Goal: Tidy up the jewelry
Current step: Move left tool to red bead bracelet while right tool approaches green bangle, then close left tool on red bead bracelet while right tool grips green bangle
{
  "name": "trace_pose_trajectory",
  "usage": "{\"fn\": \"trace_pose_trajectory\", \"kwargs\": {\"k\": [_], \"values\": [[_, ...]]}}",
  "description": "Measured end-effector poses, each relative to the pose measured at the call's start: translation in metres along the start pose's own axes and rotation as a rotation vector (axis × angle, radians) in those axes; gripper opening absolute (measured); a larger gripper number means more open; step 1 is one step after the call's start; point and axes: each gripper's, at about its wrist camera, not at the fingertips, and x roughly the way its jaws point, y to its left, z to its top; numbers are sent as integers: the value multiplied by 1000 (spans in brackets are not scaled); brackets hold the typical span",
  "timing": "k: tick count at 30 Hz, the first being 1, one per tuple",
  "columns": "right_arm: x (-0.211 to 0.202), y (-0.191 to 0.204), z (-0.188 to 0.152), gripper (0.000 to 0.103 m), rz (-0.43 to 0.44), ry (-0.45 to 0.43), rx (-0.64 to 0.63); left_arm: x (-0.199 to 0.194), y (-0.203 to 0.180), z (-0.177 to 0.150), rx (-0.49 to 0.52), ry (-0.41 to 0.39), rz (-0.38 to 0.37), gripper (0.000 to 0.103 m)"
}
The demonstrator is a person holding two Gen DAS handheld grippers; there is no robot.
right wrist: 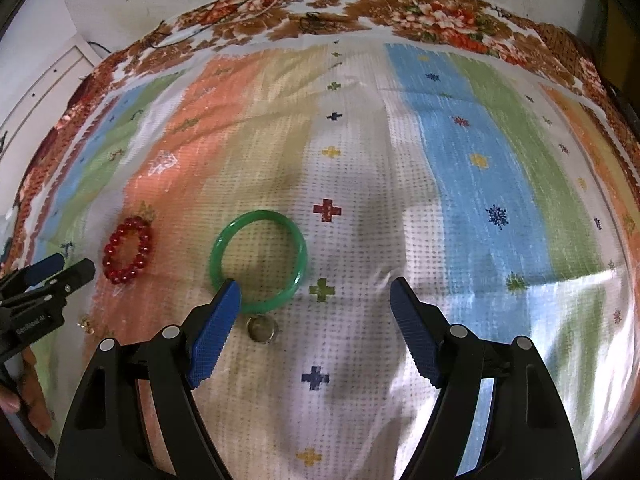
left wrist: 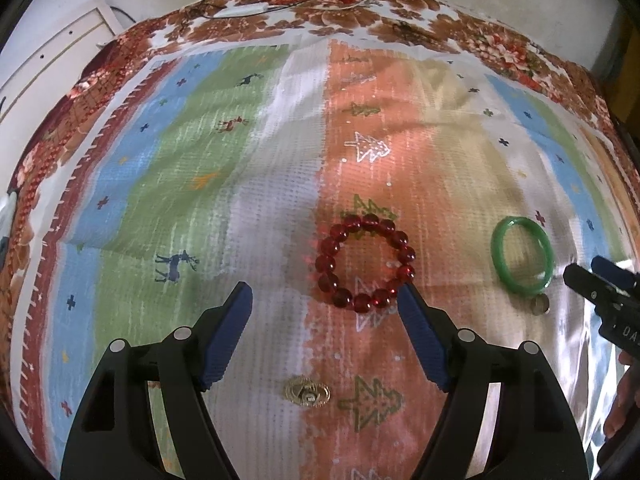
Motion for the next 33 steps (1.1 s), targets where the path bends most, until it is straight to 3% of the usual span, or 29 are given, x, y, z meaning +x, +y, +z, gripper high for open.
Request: {"fn": "trace_pose_trajectory", "kwargs": {"k": [10, 22, 26, 28, 31, 33], "values": [[21, 0, 4, 77, 14, 38, 9, 20, 7, 5, -23, 37, 4, 70], [37, 1, 9, 77, -26, 42, -2, 40, 9, 5, -14, 67, 8, 61], [40, 5, 6, 75, -52, 42, -30, 42, 12, 4, -21, 69, 0, 49], [41, 6, 4, 67, -70, 47, -44, 42, 15, 4, -36, 73, -10, 38], [39, 6, 4, 41, -62, 53, -52, 43, 12, 3, -3, 72, -2, 17], [38, 6, 4, 13, -55, 61, -59, 44, 11, 1, 17, 70, 5, 15]]}}
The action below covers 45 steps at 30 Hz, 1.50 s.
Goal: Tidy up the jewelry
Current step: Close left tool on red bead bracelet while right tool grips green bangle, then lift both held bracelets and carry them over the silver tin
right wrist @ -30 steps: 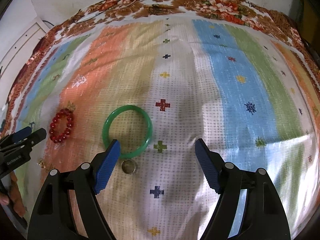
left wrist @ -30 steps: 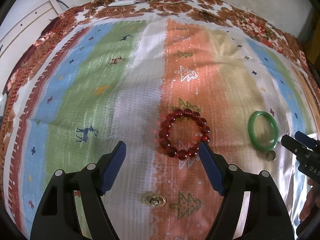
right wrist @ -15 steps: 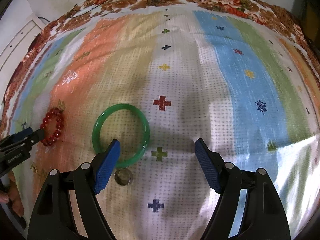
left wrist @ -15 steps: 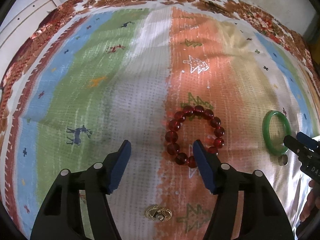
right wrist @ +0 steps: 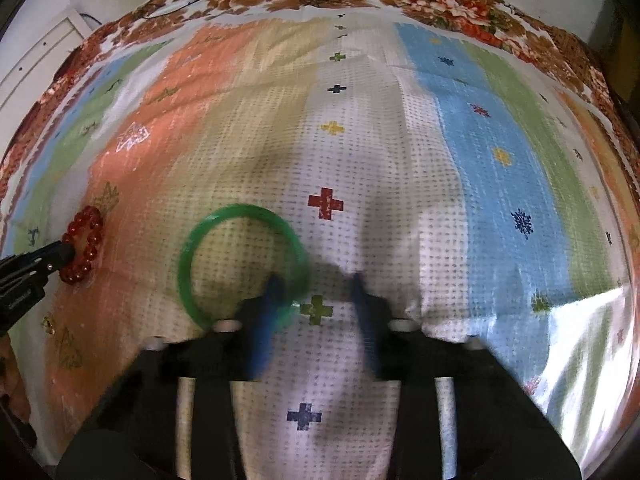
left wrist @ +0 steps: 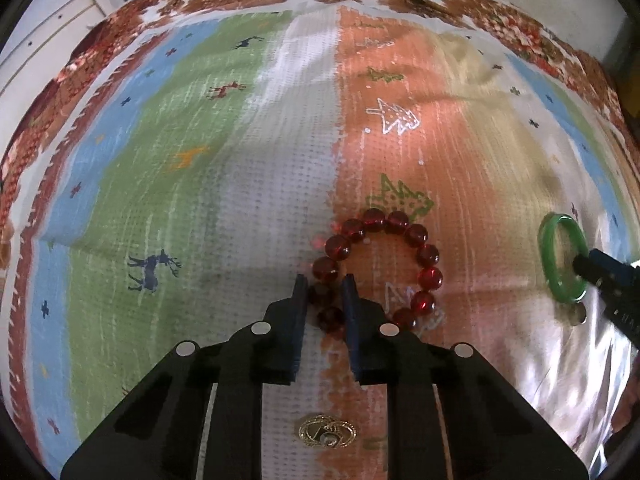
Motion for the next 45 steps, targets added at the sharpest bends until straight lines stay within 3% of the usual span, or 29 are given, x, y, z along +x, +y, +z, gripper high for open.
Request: {"fn": "trace_pose_trajectory", "kwargs": {"k": [6, 25, 45], "values": [[-6, 4, -3, 8, 3, -3, -38, -9, 4, 1, -5, -16, 8, 13], [-67, 9, -10, 8, 47, -101, -67, -67, -6, -2, 5, -99, -99, 13], [-117, 4, -43, 8, 85, -159, -57, -132, -26, -33, 21, -173, -155, 13]]}}
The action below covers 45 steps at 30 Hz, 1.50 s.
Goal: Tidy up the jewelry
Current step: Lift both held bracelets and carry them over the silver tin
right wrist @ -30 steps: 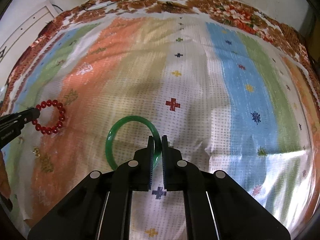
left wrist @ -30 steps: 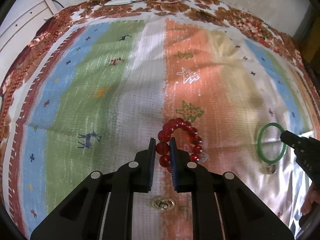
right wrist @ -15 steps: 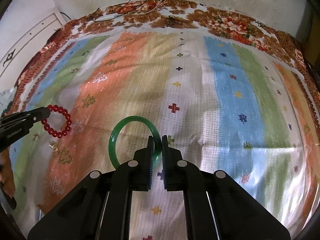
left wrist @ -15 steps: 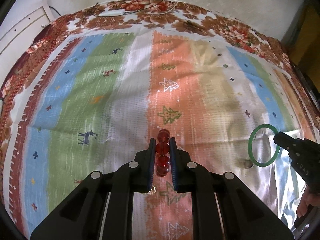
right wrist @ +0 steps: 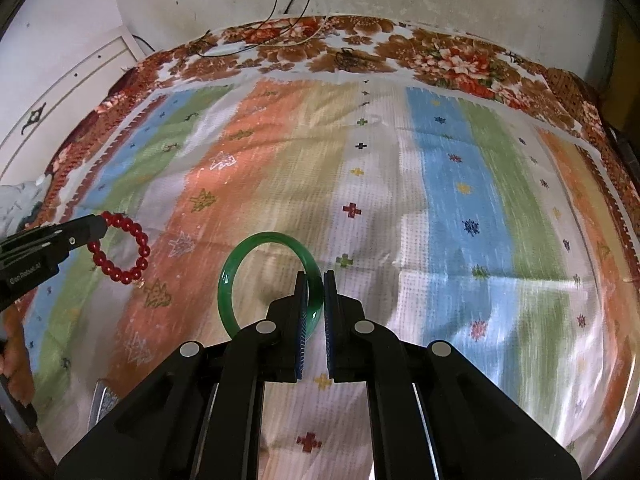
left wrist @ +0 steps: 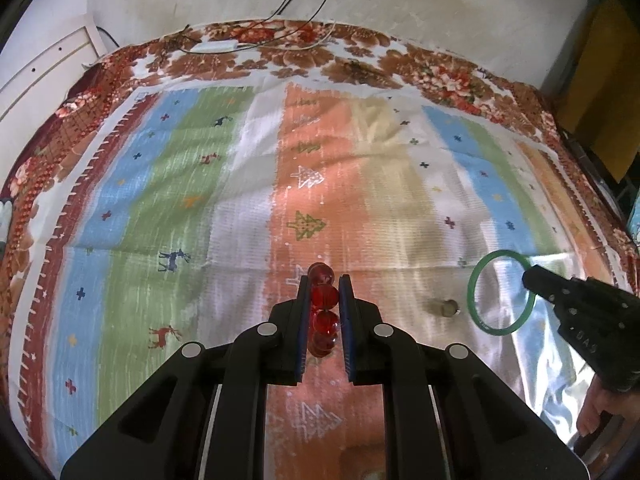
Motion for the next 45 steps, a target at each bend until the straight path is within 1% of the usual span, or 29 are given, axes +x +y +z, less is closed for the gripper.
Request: {"fn": "trace_pose_trajectory", "kwargs": {"k": [7, 19, 23, 36, 45], "values": [[-12, -1, -8, 8, 11, -11, 9, -22, -8, -9, 12, -28, -28, 13], [-40, 8, -19, 8, 23, -55, -24, -52, -15, -21, 23, -64, -69, 13], [-47, 10, -24, 8, 30, -56, -27, -63, -22, -28, 44, -79, -87, 13], [-73, 20, -41, 8, 53, -83, -42, -90, -30, -53, 64, -113, -101, 13], [-85, 26, -57, 8, 68, -85, -61, -104, -34, -70, 73, -122, -120, 13]]}}
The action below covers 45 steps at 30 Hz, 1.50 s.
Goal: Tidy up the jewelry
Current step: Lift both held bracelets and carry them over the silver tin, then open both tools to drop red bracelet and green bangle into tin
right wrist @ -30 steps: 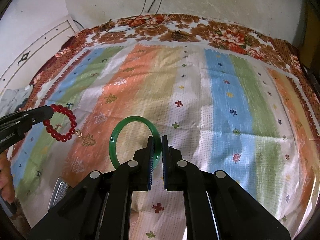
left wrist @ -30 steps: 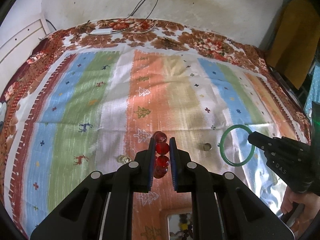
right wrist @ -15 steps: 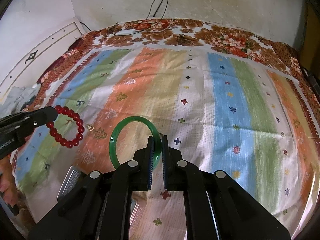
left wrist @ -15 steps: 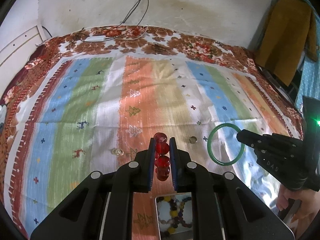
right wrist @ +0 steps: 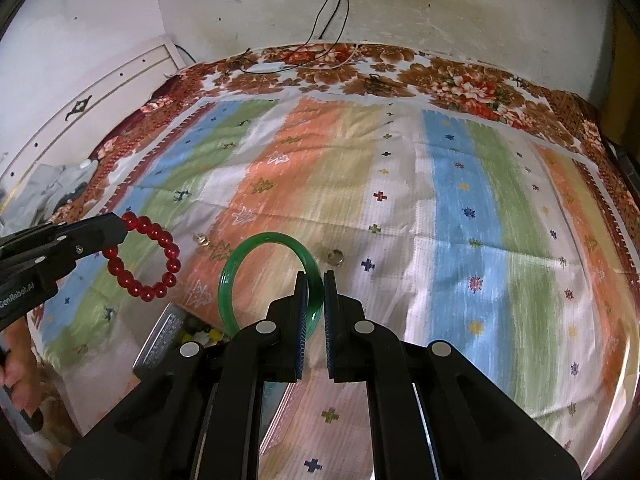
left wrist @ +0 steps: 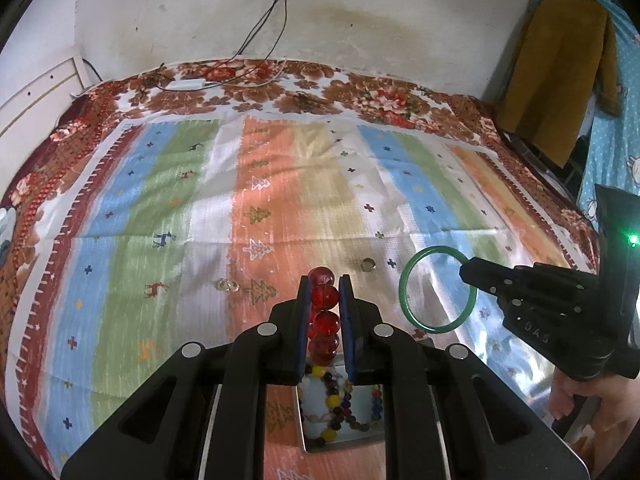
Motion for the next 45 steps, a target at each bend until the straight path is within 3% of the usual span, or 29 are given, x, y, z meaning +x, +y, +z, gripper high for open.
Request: {"fn": "trace_pose_trajectory", "kwargs": {"k": [30, 37, 41, 43, 45], "values": [[-20, 24, -42, 8, 30, 35, -47, -20, -9, -47, 4, 30, -11, 13], [-22, 31, -50, 9, 40, 36, -72, -18, -7, -54, -28, 59, -44, 14], [-19, 33, -51, 16, 30, 46, -86, -16, -1, -52, -56, 60, -21, 16], [-21, 32, -50, 25, 12, 34, -87, -19, 4, -50, -80, 45, -20, 28], [-21, 30, -49, 27, 14, 36, -78, -20, 8, -49, -91, 42, -12, 29]]}}
